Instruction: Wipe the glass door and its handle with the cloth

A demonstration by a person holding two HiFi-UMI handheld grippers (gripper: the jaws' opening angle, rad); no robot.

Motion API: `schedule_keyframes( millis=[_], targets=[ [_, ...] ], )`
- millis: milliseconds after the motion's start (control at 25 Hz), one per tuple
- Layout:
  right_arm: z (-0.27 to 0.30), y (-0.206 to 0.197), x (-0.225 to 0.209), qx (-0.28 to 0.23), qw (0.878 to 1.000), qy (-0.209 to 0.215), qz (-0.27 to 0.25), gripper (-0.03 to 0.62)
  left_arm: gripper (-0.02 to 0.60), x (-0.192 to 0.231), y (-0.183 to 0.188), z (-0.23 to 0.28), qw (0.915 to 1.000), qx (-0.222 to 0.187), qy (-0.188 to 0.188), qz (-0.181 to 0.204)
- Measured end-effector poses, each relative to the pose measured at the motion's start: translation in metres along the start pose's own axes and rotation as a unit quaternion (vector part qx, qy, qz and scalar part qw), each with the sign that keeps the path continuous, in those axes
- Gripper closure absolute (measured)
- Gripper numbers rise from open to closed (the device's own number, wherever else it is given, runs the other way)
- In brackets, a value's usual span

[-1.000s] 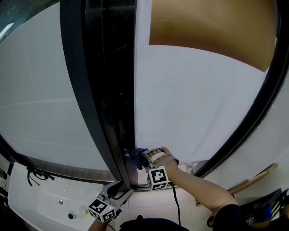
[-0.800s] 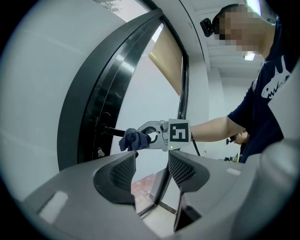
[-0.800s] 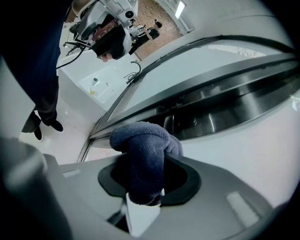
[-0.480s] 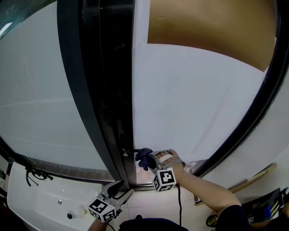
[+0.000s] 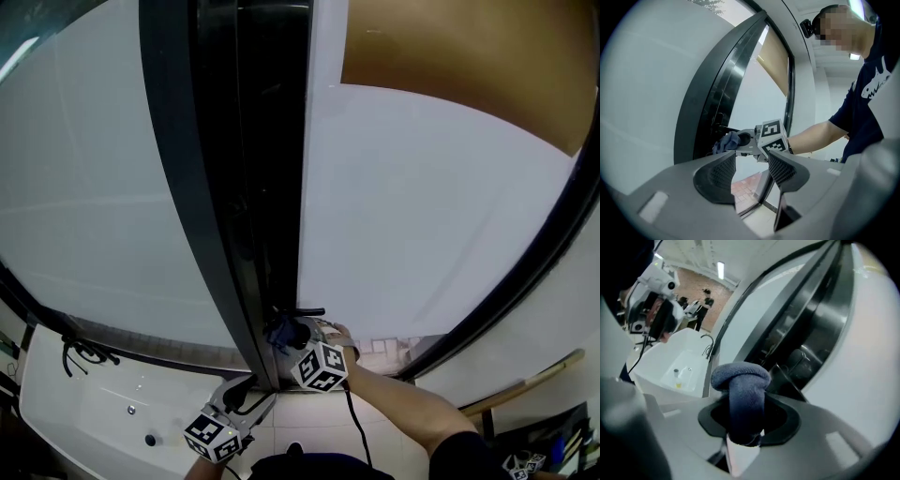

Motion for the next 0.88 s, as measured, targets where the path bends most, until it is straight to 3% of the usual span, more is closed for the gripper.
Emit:
schedule_keyframes(
  millis=[240, 400, 640, 880],
  targets=[
    [0.024, 0.002, -0.005, -0.039, 0.992, -0.040, 0.117, 0.464, 0.367, 0.010, -0.002, -0.005, 0.9999, 0.007, 0.010, -0.005],
    [0.035, 0.000, -0.011, -0.072, 0.983, -0.032, 0.164, 0.464, 0.367, 0.018, -0.004, -0.007, 0.9997, 0.016, 0.016, -0.006],
    [0.041, -0.002, -0.010, -0.070, 0.992, 0.006, 0.102, 0.464, 0.367, 0.018, -0.006, 0.003, 0.9998, 0.021, 0.004, -0.007],
    [0.040, -0.016, -0.007, -0.043, 0.995, 0.001, 0.086, 0.464, 0.367, 0.009, 0.002, 0.012, 0.9998, 0.019, -0.008, -0.001]
  ],
)
Point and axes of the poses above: the fingertips, and each gripper's own axes: z forward along the fingers, x to its left, y out of its top, the point moved 2 cm from there along -z, backward along the fingers, and after that the axes turned 2 degrees about y, right-handed, at the moved point
